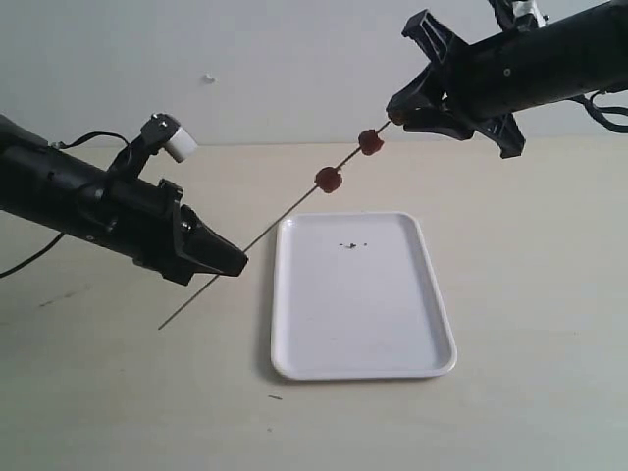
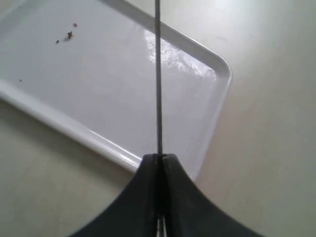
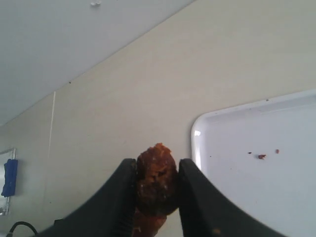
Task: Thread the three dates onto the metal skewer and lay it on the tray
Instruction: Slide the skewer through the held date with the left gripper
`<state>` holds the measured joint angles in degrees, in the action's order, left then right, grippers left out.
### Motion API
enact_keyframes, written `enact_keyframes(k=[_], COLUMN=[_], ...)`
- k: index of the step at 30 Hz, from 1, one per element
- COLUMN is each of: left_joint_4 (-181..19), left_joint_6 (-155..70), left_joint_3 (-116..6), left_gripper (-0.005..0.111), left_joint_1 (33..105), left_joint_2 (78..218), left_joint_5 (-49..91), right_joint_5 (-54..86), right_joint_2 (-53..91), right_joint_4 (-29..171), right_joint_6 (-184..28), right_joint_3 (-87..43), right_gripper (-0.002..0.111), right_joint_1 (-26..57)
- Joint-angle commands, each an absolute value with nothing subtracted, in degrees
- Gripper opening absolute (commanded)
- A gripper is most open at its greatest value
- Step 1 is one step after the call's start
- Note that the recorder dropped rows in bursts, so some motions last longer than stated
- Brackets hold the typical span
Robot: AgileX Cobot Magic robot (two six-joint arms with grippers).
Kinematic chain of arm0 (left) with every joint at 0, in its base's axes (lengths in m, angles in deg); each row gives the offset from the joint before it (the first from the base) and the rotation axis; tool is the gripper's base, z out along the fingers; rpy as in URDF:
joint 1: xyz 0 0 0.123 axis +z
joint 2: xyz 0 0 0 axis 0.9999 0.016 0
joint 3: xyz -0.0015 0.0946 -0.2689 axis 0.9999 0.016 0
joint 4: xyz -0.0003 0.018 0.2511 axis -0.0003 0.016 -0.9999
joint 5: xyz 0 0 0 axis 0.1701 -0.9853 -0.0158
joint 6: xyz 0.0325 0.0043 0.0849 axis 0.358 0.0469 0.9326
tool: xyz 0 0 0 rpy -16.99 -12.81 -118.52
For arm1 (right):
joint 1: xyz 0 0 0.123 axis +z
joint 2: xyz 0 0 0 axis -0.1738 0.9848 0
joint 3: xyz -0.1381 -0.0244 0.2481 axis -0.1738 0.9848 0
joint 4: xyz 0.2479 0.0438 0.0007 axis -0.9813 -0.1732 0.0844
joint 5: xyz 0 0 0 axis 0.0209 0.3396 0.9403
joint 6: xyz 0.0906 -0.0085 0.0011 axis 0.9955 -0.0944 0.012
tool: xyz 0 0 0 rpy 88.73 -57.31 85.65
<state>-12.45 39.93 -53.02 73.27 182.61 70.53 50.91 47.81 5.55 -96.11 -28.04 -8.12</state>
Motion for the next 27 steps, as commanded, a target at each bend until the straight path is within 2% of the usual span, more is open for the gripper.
enact_keyframes(k=[1,27], left_joint_4=[-11.28,-9.30], left_joint_6=[40.73,41.59], left_joint_3=[-52.95,-52.95], left_gripper=[0.000,0.000], left_joint_1=[72.98,72.98], left_joint_2=[182.82,183.04], left_joint_5=[70.38,70.26], right_joint_5=[51.55,51.81], right_joint_2=[47.23,47.98], right_joint_4=[4.80,4.76], right_joint_6=[-98.17,-98.71], right_joint_3=[-28.14,-28.14], right_gripper=[0.028,0.028], right_joint_1=[-8.46,-7.36])
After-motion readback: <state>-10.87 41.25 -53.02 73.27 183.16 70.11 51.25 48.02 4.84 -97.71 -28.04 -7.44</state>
